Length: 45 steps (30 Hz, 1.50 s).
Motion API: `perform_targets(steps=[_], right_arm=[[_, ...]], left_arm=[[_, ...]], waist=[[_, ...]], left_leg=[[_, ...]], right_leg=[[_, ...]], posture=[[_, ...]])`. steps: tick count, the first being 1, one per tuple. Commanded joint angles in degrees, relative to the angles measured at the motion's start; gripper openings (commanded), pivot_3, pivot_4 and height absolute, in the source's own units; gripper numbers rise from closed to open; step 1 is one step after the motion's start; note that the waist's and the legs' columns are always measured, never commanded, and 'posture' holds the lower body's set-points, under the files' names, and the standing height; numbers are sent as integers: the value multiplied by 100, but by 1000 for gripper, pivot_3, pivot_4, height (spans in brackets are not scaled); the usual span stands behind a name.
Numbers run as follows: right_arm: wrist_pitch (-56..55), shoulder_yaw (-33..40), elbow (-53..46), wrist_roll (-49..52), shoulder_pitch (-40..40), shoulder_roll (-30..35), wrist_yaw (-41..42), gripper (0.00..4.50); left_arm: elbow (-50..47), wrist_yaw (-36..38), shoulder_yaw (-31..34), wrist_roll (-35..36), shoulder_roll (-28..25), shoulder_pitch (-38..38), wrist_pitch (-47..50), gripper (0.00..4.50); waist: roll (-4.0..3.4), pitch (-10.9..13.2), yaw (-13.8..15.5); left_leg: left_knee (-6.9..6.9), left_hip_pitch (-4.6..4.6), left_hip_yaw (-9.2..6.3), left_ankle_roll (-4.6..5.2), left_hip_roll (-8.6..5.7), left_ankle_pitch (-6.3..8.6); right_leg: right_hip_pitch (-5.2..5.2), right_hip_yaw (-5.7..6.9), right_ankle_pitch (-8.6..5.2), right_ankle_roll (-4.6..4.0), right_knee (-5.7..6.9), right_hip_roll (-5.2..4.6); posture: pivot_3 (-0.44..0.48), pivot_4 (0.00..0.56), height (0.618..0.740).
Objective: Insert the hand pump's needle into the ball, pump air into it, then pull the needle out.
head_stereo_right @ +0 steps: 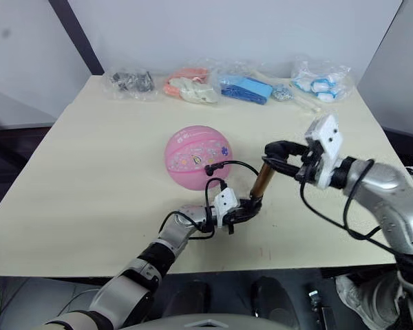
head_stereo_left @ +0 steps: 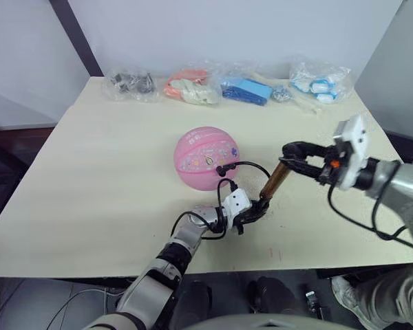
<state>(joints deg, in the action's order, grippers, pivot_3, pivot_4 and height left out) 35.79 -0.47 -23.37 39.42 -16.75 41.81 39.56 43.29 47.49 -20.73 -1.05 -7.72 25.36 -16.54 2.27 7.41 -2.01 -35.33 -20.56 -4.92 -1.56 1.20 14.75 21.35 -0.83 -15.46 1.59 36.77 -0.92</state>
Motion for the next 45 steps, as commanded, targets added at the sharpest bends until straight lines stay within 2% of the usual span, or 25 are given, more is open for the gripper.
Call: perform_targets(steps=[1, 3, 5, 6, 9, 10, 17, 20, 27, 31, 37, 43, 45], right_arm=[[33, -1076, 1151, -864, 665, -332, -2, 1645], [-223, -1414, 1672, -1244, 864, -646, -8, 1645], [-427, -1631, 1948, -1518, 1012, -839, 56, 1645], [-495, -1671, 1980, -1605, 1063, -887, 91, 1645], [-545, -1631, 1910, -1684, 1114, -935, 147, 1645], [-489, -1509, 1770, -1616, 1087, -896, 163, 1645], [-373, -1034, 1337, -1338, 956, -609, 269, 1645], [-92, -449, 783, -754, 781, -520, 235, 1645], [739, 682, -8, 324, 138, -142, 153, 1645], [1122, 1228, -193, 940, -362, -12, 16, 1645], [1613, 2155, -169, 1954, -1316, 425, -247, 1645], [1748, 2291, -188, 2154, -1572, 830, -336, 1645], [1758, 2051, -292, 1974, -1531, 947, -329, 1645]], left_arm=[[600, -33, -44, -316, -298, -346, 474, 1112], [581, -30, -39, -307, -294, -336, 489, 1112], [548, -22, -37, -301, -295, -330, 516, 1112], [535, -21, -35, -297, -297, -329, 526, 1112], [521, -21, -31, -292, -311, -331, 537, 1112], [522, -16, -31, -292, -326, -338, 535, 1112], [549, -17, -51, -304, -309, -358, 527, 1112], [574, -30, -53, -306, -281, -340, 526, 1112], [623, -11, -63, -324, -280, -348, 498, 1112], [636, 1, -58, -324, -275, -338, 496, 1112], [654, 19, -72, -318, -297, -356, 478, 1112], [662, 32, -74, -316, -306, -376, 470, 1112], [634, 52, -74, -313, -327, -389, 478, 1112]], waist=[[-10, -14, -16], [30, -49, -17], [28, -59, -38], [30, -64, -41], [28, -75, -41], [26, -77, -41], [3, -88, -28], [-8, -78, -14], [-63, 22, 12], [-81, 60, 50], [-82, 131, 51], [-79, 138, 65], [-79, 139, 67]], left_leg=[[0, 1, 0, 0, 0, 0], [10, 18, -5, 0, 4, 0], [18, 78, -4, -1, 8, 2], [24, 89, 0, -2, 8, 4], [24, 96, -19, -5, 19, 6], [24, 100, -28, -28, 30, 19], [27, 93, -22, -14, 32, 11], [27, 83, -23, -15, 25, 11], [24, 62, -1, -14, -6, 10], [11, -13, -9, -12, -7, 8], [-9, -18, -5, -10, -14, 7], [-8, -22, 0, -10, -14, 7], [-8, -22, 0, -10, -14, 7]], right_leg=[[-1, 0, 0, 0, 0, 0], [-15, 3, -2, -4, 0, 6], [-46, 2, -8, -12, -3, 6], [-75, -7, -22, -35, -4, -2], [-81, -10, -26, -41, -4, -21], [-81, -11, -26, -41, -4, -21], [-79, 9, -30, -48, -3, -15], [-72, 12, -31, -49, -5, -12], [-38, 15, -15, -20, -15, -21], [30, 22, -10, -12, -6, -12], [31, 15, 0, 3, -3, -15], [33, 10, 0, 3, -5, -16], [33, 10, 0, 3, -4, -16]], posture=[[0, 150, 740], [0, 150, 740], [0, 150, 740], [0, 150, 740], [0, 150, 740], [0, 150, 740], [0, 150, 740], [0, 150, 740], [0, 150, 740], [0, 150, 740], [0, 150, 740], [0, 150, 740], [0, 150, 740]])
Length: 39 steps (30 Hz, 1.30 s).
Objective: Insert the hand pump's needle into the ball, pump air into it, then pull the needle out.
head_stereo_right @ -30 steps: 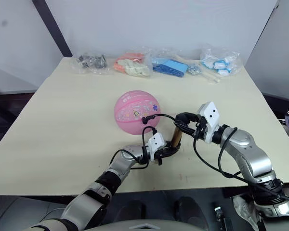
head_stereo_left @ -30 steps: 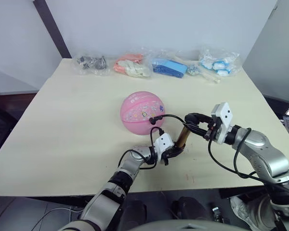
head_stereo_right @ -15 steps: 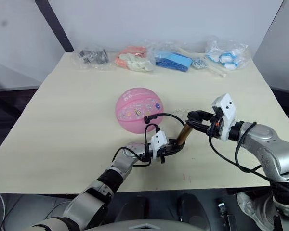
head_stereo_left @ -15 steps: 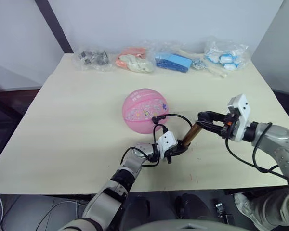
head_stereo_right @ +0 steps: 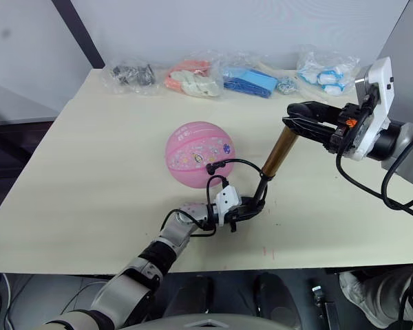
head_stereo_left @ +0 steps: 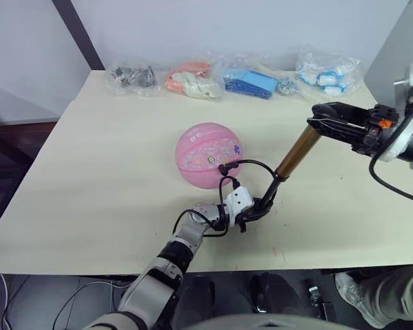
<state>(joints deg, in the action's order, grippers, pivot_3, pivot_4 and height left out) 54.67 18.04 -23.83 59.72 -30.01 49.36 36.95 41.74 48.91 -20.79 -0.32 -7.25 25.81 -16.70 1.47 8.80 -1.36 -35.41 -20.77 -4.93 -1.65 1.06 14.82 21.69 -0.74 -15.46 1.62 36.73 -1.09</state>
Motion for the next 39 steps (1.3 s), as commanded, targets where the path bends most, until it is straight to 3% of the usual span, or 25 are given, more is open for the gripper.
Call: perform_targets(steps=[1, 8, 15, 20, 23, 29, 34, 35, 39], right_arm=[[-222, -77, -279, -358, 11, 222, 4, 1645], [-1098, -1415, 112, -1682, 1145, -413, 103, 1645], [-1960, -2790, 1141, -2922, 1948, -1100, 274, 1644], [-2320, -3119, 1444, -3302, 2316, -1326, 444, 1644], [-2190, -2772, 1109, -3104, 2084, -1301, 470, 1644], [-1815, -1877, 525, -2406, 1595, -1092, 517, 1644], [-919, -602, -78, -1101, 601, -500, 439, 1644], [-751, -398, -97, -841, 407, -392, 378, 1643], [-333, 63, -151, -250, -2, -128, 178, 1632]], left_arm=[[768, -80, -71, -383, -377, -441, 504, 1112], [632, -81, -82, -371, -361, -460, 581, 1112], [556, -105, -79, -367, -411, -554, 583, 1112], [632, -114, -59, -365, -432, -514, 562, 1112], [698, -113, -50, -375, -446, -501, 536, 1112], [734, -121, -64, -388, -419, -496, 509, 1112], [801, -128, -72, -385, -381, -480, 480, 1112], [820, -127, -77, -388, -372, -479, 472, 1112], [846, -127, -91, -392, -347, -474, 462, 1112]], waist=[[0, 0, 2], [50, -54, -49], [65, -153, -96], [91, -171, -98], [92, -169, -105], [76, -154, -91], [-13, -51, -77], [-22, -46, -76], [2, -32, -41]], left_leg=[[0, 0, -1, 0, 1, 0], [3, 6, 4, 0, 10, 0], [10, 20, 2, -1, 22, 1], [21, 76, 2, -2, 24, 2], [32, 104, 6, -5, 27, 5], [33, 101, -7, -5, 29, 5], [27, 77, 4, -4, 15, 4], [19, 34, 9, 0, 5, 1], [2, 8, -6, 0, 4, 0]], right_leg=[[0, 1, 0, 0, 0, 1], [-15, -2, -1, -1, 0, 6], [-27, 1, -2, -3, 3, 17], [-50, -1, -6, -10, 2, 19], [-95, -7, -27, -42, 0, 11], [-84, 6, -25, -39, 0, 13], [-59, 2, -13, -18, -2, 5], [-20, -8, -2, -2, 0, 0], [-4, 4, 1, -1, 5, 6]], posture=[[0, 150, 740], [0, 150, 740], [0, 150, 740], [0, 150, 740], [0, 150, 740], [0, 150, 740], [0, 150, 740], [0, 150, 740], [0, 150, 740]])
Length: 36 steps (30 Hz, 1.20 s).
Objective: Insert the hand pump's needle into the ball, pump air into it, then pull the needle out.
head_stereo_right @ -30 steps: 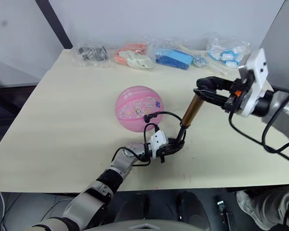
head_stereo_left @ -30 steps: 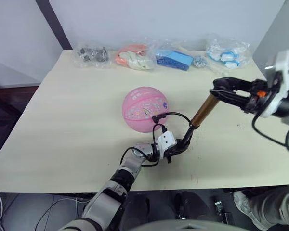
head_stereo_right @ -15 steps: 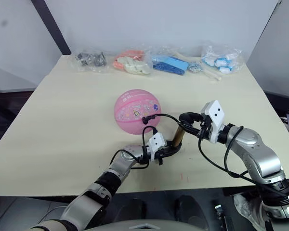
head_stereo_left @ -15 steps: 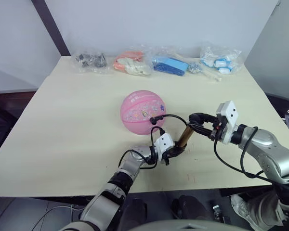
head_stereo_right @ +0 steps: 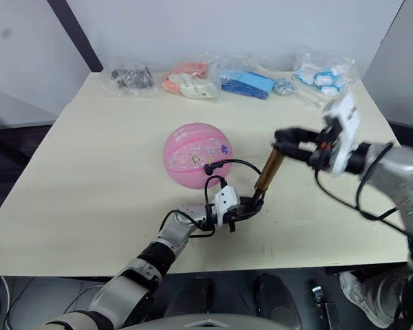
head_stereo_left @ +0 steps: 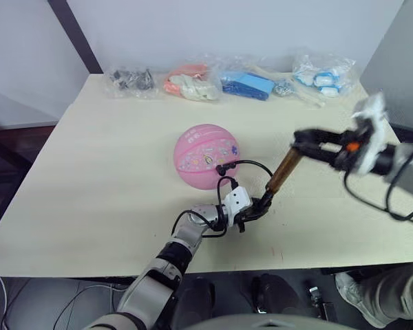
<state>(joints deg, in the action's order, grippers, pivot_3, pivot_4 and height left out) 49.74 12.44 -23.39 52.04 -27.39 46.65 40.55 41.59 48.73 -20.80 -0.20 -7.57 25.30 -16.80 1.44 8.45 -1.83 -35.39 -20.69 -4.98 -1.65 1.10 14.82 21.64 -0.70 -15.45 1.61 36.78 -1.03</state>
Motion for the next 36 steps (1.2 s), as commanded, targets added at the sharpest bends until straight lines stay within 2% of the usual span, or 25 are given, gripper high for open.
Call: perform_targets(steps=[1, 10, 14, 22, 24, 26, 28, 33, 36], right_arm=[[236, 708, -216, 644, -346, 189, -244, 1632], [548, 893, -194, 1051, -800, 610, -640, 1632], [329, 300, -347, 373, -250, 640, -477, 1632], [-376, -659, 67, -570, 679, -31, -409, 1632], [-764, -1290, 550, -1158, 1146, -340, -355, 1632], [-1084, -1694, 1014, -1587, 1423, -659, -331, 1632], [-1364, -2019, 1365, -1954, 1638, -885, -247, 1632], [-1674, -2544, 1702, -2469, 1968, -1177, -40, 1632], [-1751, -2580, 1739, -2588, 2014, -1317, 44, 1632]], left_arm=[[858, -109, -92, -403, -310, -422, 474, 1112], [941, -118, -90, -410, -290, -375, 428, 1112], [1309, -223, -103, -469, -241, -349, 212, 1112], [1714, -299, -92, -486, -188, -208, -18, 1112], [1761, -315, -93, -492, -179, -191, -51, 1112], [1758, -316, -90, -488, -171, -190, -65, 1112], [1692, -298, -78, -471, -178, -197, -50, 1112], [1444, -217, -52, -416, -252, -238, 40, 1112], [1185, -158, -34, -377, -294, -286, 167, 1112]], waist=[[8, 7, 8], [-6, 31, 12], [-5, 18, 35], [43, -96, -25], [56, -107, -34], [90, -147, -35], [91, -165, -44], [93, -190, -44], [89, -198, -49]], left_leg=[[0, -2, 0, 0, 0, 0], [-1, -6, 5, 1, -3, 0], [-3, -7, 10, 1, -4, 0], [-2, 24, 15, 1, 9, 1], [-1, 50, 15, -1, 13, 2], [16, 94, 13, -3, 18, 3], [15, 105, -9, -21, 38, 14], [19, 114, -18, -20, 40, 13], [28, 117, -14, -8, 29, 6]], right_leg=[[0, 0, 0, 0, -2, -1], [6, -5, 0, 0, -1, -4], [5, -9, 1, 1, -2, -5], [-33, -11, -2, -2, 0, 0], [-54, -12, -13, -20, 0, -1], [-94, -11, -17, -26, -2, -1], [-109, -18, -25, -39, -8, -27], [-110, -11, -25, -38, -7, -39], [-109, -2, -25, -38, -7, -35]], posture=[[0, 150, 740], [0, 150, 740], [0, 150, 740], [0, 150, 740], [0, 150, 740], [0, 150, 740], [0, 150, 740], [0, 150, 740], [0, 150, 740]])
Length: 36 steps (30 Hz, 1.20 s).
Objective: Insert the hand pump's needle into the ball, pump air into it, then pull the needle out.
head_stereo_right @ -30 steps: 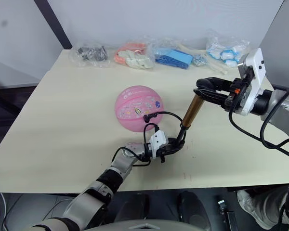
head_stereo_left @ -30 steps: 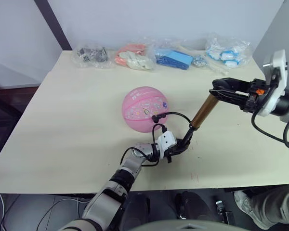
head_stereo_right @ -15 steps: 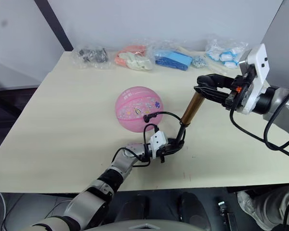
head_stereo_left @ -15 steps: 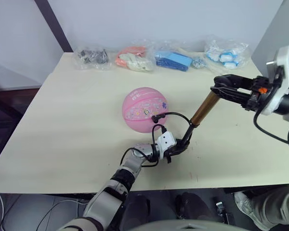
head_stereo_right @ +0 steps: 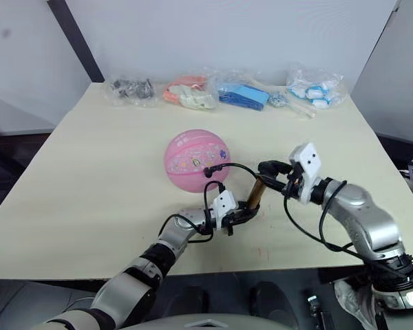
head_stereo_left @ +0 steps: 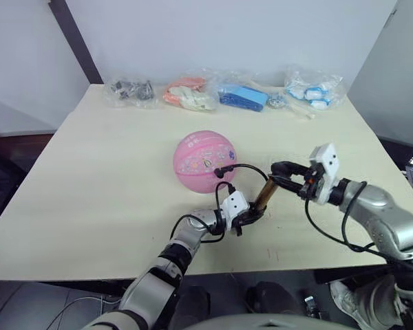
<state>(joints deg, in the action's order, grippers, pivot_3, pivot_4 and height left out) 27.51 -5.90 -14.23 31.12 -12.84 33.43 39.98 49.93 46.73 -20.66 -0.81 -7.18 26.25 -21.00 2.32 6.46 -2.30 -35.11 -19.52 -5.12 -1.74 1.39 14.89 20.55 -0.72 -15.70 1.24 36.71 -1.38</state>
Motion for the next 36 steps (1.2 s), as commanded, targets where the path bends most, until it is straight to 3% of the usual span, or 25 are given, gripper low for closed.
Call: perform_targets(steps=[1, 15, 21, 26, 29, 36], right_arm=[[462, -753, 815, -534, 544, -21, 133, 1632], [438, -419, 399, -619, 300, 9, 267, 1632], [1021, 548, -519, 266, -263, 198, 147, 1632], [1792, 1512, -987, 1250, -1110, 559, 8, 1632], [2160, 1988, -1072, 1746, -1623, 838, -82, 1632], [2654, 2510, -1180, 2409, -2356, 1579, -206, 1632]], left_arm=[[265, 57, -44, -307, -341, -394, 638, 1112], [-663, 146, -8, -225, -399, -567, 1281, 1112], [-828, 153, -27, -237, -431, -663, 1386, 1112], [-886, 151, -47, -242, -444, -716, 1411, 1112], [-895, 147, -64, -234, -456, -741, 1408, 1112], [-808, 140, -82, -220, -458, -747, 1368, 1112]], waist=[[1, 0, -4], [-10, 14, -8], [-43, 99, 0], [-108, 187, 26], [-127, 237, 31], [-109, 263, 32]], left_leg=[[1, -1, 2, 0, 0, 0], [9, -18, 3, -13, 5, 8], [8, -29, 8, -14, -1, 8], [-5, -117, 14, -12, -11, 5], [-12, -124, 19, -11, -16, 6], [-16, -129, 15, -9, -17, 6]], right_leg=[[0, 3, 0, 0, 0, 2], [19, 19, -8, -13, -2, 14], [50, 26, 1, 4, -2, 36], [127, 24, 8, 8, 5, 38], [131, 18, 8, 10, 5, 33], [135, 22, 13, 18, 4, 33]], posture=[[0, 150, 740], [0, 150, 740], [0, 150, 740], [0, 150, 740], [0, 150, 740], [0, 150, 740]])
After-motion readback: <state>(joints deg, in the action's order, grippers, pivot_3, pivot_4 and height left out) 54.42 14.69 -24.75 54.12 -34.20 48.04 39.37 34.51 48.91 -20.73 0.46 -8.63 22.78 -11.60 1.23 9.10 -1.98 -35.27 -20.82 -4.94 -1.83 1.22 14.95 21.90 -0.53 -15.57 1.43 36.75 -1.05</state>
